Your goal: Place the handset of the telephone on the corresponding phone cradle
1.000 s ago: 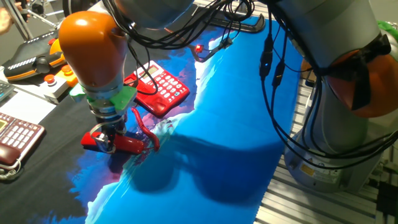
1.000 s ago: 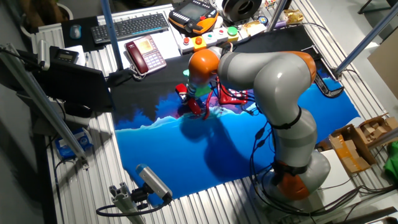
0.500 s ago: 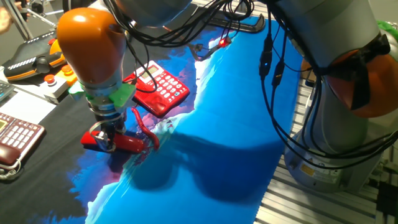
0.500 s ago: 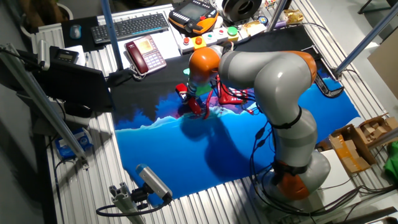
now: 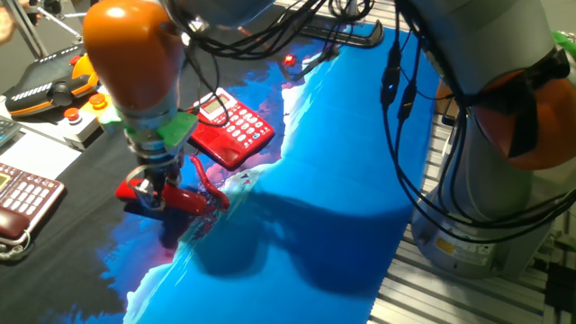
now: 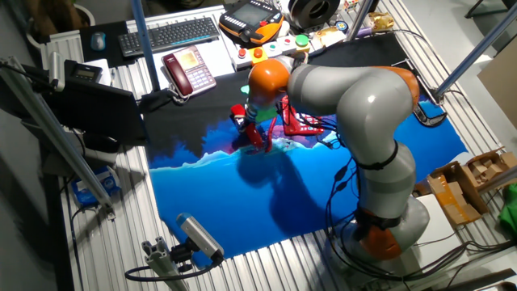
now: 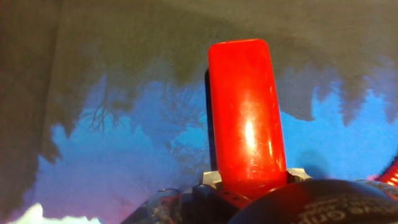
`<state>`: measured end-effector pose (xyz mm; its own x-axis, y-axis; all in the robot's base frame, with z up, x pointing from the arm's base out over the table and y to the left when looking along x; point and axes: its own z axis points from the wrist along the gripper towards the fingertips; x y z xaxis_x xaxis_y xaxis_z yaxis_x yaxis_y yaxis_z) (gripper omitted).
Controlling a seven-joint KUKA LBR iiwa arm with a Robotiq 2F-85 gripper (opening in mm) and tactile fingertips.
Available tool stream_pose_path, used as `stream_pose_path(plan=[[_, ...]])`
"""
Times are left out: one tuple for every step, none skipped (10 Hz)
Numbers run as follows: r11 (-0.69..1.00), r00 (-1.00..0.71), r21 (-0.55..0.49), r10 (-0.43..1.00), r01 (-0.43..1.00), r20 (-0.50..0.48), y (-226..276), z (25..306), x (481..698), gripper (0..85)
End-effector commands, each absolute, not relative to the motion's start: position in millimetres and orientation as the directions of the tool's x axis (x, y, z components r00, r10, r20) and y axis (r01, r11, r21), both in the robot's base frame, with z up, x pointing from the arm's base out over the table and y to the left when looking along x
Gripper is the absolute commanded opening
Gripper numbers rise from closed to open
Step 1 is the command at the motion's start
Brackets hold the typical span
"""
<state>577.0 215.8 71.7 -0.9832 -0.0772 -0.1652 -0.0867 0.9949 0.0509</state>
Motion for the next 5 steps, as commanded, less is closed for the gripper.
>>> stream_pose_path(plan=[[0.998, -0.984, 0.054, -0.033, -0.043, -0.176, 212.8, 78.4, 576.7, 0.7], [0.998, -0.981, 0.058, 0.024, 0.013, -0.194, 209.0, 87.2, 575.8, 0.7], [0.998, -0.978, 0.041, 0.053, 0.046, -0.2, 205.3, 95.4, 576.0, 0.7], [0.997, -0.976, 0.034, 0.078, 0.073, -0.202, 200.8, 101.8, 577.0, 0.7], [0.995, -0.974, 0.033, 0.102, 0.097, -0.202, 195.4, 105.7, 578.7, 0.7]])
